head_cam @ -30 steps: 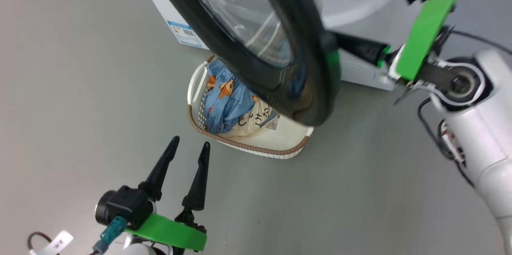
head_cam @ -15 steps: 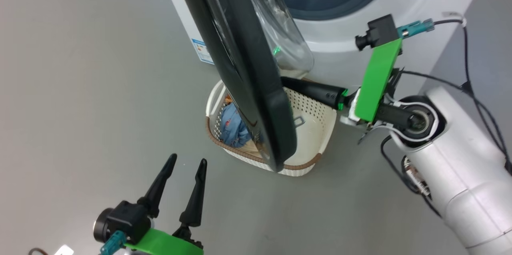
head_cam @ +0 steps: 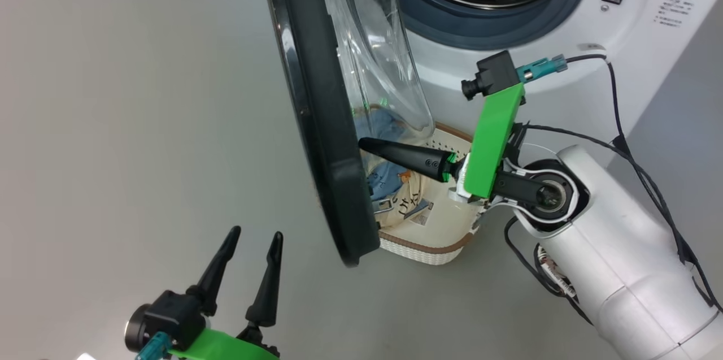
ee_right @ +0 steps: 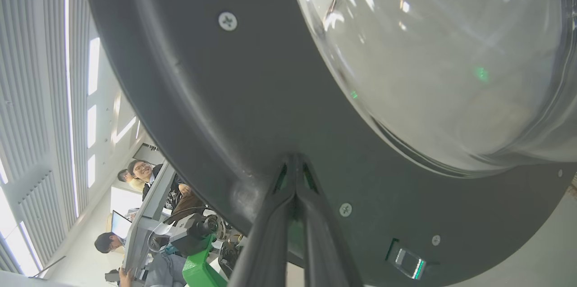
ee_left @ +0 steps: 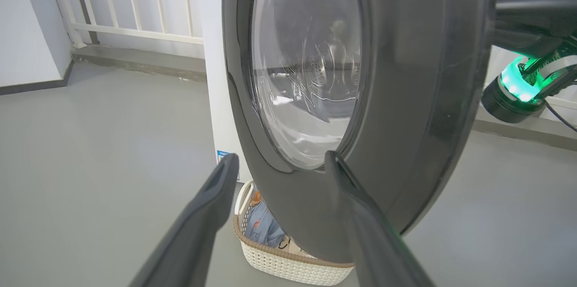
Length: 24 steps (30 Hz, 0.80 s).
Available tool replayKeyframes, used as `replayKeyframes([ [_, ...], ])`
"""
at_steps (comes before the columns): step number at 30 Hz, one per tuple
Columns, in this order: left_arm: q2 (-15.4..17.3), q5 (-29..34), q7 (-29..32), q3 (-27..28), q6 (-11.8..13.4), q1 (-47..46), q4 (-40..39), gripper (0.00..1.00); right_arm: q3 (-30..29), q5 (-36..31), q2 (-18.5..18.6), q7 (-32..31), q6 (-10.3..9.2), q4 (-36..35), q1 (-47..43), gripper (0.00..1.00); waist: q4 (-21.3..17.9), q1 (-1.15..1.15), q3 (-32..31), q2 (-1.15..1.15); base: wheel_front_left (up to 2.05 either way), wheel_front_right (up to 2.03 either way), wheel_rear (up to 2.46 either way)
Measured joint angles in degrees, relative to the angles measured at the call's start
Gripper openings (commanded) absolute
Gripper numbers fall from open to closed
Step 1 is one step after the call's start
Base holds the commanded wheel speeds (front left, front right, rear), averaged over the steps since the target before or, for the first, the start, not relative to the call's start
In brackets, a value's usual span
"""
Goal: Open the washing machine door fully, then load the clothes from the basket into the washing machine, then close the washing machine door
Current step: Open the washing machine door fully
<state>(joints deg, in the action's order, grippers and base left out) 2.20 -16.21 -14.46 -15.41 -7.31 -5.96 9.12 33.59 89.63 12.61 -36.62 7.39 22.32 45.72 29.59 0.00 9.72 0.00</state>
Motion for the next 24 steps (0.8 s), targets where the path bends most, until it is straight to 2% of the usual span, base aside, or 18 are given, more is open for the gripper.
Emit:
replayKeyframes([
  [7, 0.0, 0.0, 0.0, 1.2, 0.0, 1.5, 0.2, 1.00, 1.1, -0.3, -1.1, 0.8, 0.00, 0.6, 0.0, 0.00, 1.5, 0.00, -0.6, 0.00, 0.00, 0.00, 0.00],
  [24, -0.2, 0.4, 0.0, 3.5, 0.0, 2.0, -1.0, 1.00, 3.5, -0.8, -3.6, 2.3, 0.00, 2.7, 1.6, 0.00, 2.2, 0.00, 1.2, 0.00, 0.00, 0.00, 0.00],
])
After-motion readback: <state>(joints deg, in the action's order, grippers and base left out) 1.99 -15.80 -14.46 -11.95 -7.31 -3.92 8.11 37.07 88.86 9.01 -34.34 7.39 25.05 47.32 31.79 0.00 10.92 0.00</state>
